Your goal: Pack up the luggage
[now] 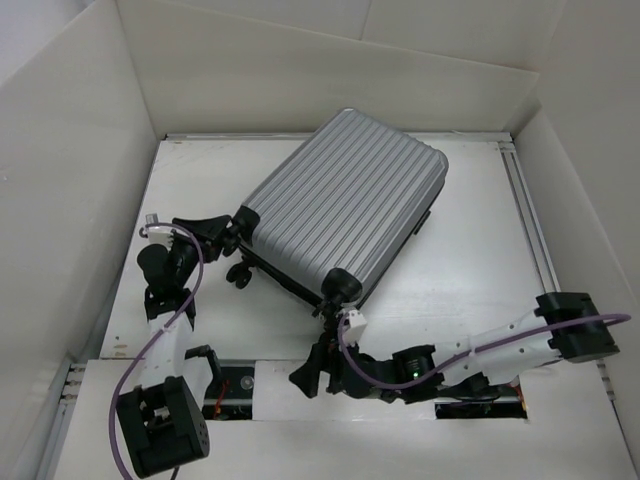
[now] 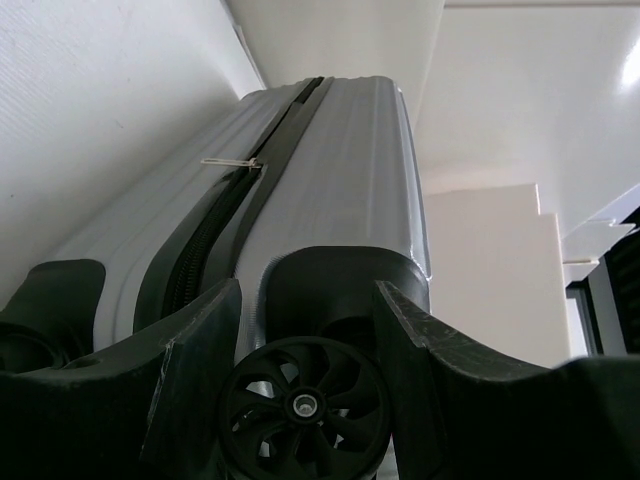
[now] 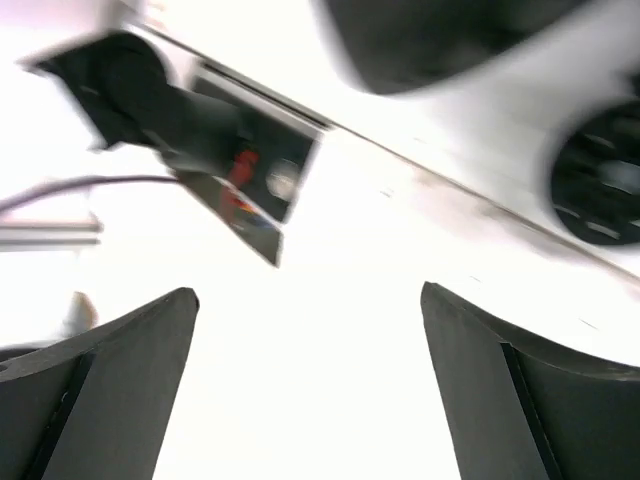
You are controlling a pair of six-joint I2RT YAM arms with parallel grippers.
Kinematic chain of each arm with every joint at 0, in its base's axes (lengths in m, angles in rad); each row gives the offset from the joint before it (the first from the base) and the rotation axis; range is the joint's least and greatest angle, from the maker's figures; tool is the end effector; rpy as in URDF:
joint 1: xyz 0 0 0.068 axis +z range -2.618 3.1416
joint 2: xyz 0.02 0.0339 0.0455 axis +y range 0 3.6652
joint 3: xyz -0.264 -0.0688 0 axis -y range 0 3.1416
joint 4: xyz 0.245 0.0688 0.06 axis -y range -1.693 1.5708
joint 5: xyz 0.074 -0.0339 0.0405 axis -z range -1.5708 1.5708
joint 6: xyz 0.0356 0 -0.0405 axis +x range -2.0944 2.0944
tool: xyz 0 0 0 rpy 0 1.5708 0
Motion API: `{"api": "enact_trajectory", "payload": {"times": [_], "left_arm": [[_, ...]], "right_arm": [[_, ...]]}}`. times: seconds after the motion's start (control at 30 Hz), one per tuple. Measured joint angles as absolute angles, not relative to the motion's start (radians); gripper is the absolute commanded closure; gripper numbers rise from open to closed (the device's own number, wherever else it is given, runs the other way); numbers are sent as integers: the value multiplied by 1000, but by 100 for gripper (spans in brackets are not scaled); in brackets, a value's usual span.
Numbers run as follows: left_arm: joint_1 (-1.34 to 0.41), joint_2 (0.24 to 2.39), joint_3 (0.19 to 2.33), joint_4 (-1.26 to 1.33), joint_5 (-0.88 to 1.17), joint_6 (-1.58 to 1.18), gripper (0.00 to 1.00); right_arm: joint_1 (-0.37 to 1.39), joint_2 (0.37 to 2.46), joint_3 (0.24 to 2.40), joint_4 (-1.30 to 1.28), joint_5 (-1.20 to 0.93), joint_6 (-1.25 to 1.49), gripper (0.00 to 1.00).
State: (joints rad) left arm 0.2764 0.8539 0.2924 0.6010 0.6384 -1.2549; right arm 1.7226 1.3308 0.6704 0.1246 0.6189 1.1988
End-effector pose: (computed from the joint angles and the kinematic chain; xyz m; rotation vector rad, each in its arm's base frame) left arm 0.1870 0.0310 0.2369 -0.7077 1.5250 -1.2411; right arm -0.0213 0.2761 0.2144 -0.1813 2.2096 1.1575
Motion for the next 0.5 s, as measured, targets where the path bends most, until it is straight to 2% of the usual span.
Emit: {"api": "enact_trajectory", "payload": {"times": [0.07, 0.13, 0.17, 0.2, 0.27, 0.33, 0.37, 0.47, 0.5], "left_arm": [[276, 864, 300, 601, 643, -1241, 100], [276, 877, 310, 601, 647, -1227, 100], [275, 882, 314, 601, 647, -1220, 100], [275, 884, 315, 602, 647, -1214, 100], [275, 884, 315, 602, 647, -1208, 100], [275, 883, 315, 602, 647, -1204, 100], [275, 881, 315, 602, 647, -1203, 100], [274, 856, 307, 599, 646, -1192, 100], [271, 839, 302, 591, 647, -1188, 100]], "right_arm": [[1726, 1290, 671, 14, 605, 1213, 0], [1726, 1231, 671, -116, 612, 1232, 6], [1726, 1195, 673, -181, 628, 1239, 35], [1726, 1147, 676, -241, 646, 1237, 54], [1723, 1028, 696, -354, 707, 1232, 84], [1707, 897, 743, -431, 783, 1216, 91], [1676, 842, 765, -456, 810, 1201, 91], [1447, 685, 823, -496, 888, 1135, 95], [1350, 643, 831, -509, 903, 1105, 100]]}}
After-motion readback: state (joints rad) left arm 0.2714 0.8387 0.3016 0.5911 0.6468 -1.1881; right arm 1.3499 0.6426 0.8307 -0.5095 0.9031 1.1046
